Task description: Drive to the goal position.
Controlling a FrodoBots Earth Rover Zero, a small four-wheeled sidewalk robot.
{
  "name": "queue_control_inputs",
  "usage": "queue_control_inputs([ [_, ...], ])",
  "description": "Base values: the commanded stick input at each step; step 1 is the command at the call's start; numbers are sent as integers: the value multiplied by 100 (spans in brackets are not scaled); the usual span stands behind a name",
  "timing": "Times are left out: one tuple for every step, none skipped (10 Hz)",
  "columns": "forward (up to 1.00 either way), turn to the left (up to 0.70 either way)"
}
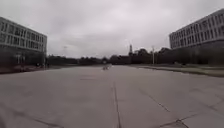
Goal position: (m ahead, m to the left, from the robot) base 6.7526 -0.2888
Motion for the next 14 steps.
queue_control_inputs([
  [100,0],
  [100,0],
  [100,0],
  [100,0],
  [100,0],
  [100,0],
  [100,0],
  [100,0],
  [100,-12],
  [100,-24],
  [100,-36],
  [100,-22],
  [100,0],
  [100,0],
])
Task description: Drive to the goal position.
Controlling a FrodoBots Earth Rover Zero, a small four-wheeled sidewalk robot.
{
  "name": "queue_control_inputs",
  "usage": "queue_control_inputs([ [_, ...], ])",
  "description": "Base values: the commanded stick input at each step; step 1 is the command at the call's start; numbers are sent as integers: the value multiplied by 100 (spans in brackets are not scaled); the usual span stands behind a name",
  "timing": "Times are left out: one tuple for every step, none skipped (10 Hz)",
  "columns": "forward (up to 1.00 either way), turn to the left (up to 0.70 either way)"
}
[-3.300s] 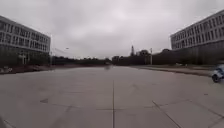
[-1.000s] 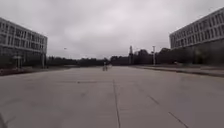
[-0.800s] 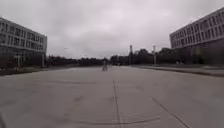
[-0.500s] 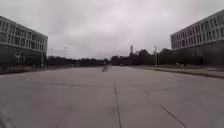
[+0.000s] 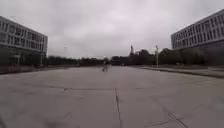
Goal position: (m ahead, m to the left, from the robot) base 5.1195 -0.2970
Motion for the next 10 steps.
queue_control_inputs([
  [100,0],
  [100,0],
  [100,0],
  [100,0],
  [100,0],
  [100,0],
  [100,-20],
  [100,-39],
  [100,-34],
  [100,-29],
])
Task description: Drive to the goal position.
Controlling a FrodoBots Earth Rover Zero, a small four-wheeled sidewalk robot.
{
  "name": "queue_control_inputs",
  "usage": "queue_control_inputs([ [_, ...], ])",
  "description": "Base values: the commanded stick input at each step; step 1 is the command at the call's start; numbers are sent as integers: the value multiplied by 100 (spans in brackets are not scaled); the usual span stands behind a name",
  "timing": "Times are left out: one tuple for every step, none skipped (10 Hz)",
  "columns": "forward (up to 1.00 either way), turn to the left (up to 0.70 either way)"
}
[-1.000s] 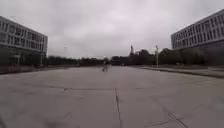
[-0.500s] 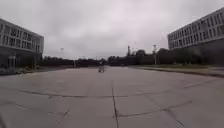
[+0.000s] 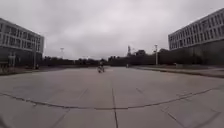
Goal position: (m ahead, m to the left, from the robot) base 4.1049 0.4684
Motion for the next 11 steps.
queue_control_inputs([
  [100,-24],
  [100,-19],
  [100,-14],
  [100,-9],
  [100,-4],
  [100,0],
  [100,0],
  [100,0],
  [100,0],
  [100,0],
  [100,0],
])
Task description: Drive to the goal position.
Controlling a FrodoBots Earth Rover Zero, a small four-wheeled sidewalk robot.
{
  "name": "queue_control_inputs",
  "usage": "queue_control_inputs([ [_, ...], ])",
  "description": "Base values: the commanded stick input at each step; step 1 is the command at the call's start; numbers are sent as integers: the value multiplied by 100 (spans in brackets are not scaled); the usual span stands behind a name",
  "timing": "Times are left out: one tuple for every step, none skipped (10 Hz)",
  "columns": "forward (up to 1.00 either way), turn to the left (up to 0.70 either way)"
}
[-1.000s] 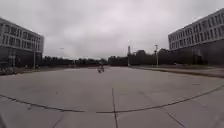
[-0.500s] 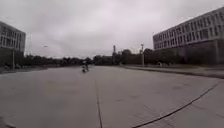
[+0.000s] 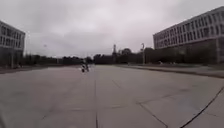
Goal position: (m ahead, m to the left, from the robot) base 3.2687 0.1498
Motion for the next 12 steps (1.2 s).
queue_control_inputs([
  [100,0],
  [100,0],
  [100,0],
  [100,0],
  [100,0],
  [100,0],
  [100,0],
  [100,0],
  [100,0],
  [100,0],
  [100,0],
  [100,0],
])
